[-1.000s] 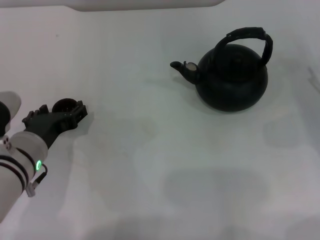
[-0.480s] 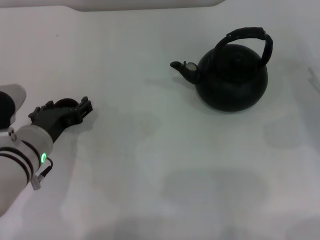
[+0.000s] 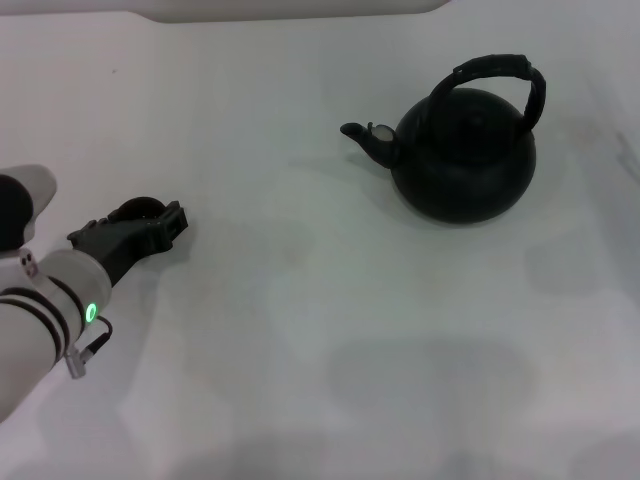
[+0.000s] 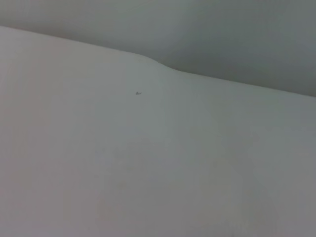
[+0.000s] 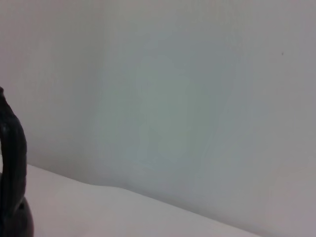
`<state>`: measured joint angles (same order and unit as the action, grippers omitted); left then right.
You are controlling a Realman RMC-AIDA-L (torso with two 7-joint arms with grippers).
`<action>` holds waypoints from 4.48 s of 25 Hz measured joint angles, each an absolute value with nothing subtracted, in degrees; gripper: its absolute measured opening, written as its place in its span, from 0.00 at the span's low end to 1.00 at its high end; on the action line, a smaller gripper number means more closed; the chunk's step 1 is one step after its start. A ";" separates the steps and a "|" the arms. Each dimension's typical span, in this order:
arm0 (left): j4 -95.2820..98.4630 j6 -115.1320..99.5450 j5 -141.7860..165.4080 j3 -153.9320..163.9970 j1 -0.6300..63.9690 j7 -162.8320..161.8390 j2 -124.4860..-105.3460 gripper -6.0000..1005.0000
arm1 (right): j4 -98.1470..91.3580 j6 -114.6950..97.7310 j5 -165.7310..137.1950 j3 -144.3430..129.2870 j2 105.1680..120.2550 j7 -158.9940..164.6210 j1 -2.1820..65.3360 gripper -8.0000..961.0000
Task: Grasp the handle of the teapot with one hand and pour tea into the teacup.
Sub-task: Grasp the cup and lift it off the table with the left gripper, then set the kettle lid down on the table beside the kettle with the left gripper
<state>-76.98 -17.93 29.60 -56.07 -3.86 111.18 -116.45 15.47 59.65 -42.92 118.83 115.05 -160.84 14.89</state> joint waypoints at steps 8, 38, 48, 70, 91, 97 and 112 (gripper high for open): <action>-78.84 -18.20 29.54 -56.13 -4.10 114.74 -116.72 0.71 | 15.47 59.53 -42.83 118.83 114.95 -160.92 14.94 0.85; -52.55 33.38 31.23 -60.02 16.47 114.37 -109.09 0.71 | 15.14 60.43 -42.90 118.38 115.28 -161.54 14.91 0.85; -50.89 44.71 69.73 -76.28 16.09 85.04 -110.72 0.71 | 15.59 60.47 -43.17 118.39 115.13 -161.55 15.15 0.85; -35.40 47.63 90.89 -91.21 33.59 79.32 -117.47 0.70 | 15.65 62.30 -43.38 116.78 115.22 -161.71 15.05 0.85; -30.80 44.37 94.04 -90.81 39.19 78.06 -118.82 0.70 | 15.65 62.97 -43.19 116.81 115.31 -161.71 15.49 0.85; -30.75 44.66 94.04 -90.70 39.03 77.98 -118.92 0.71 | 15.65 63.30 -43.26 116.81 115.31 -161.71 15.29 0.85; -28.64 44.36 94.17 -90.61 39.43 77.72 -118.92 0.70 | 15.64 63.46 -43.42 116.80 115.31 -161.71 15.36 0.85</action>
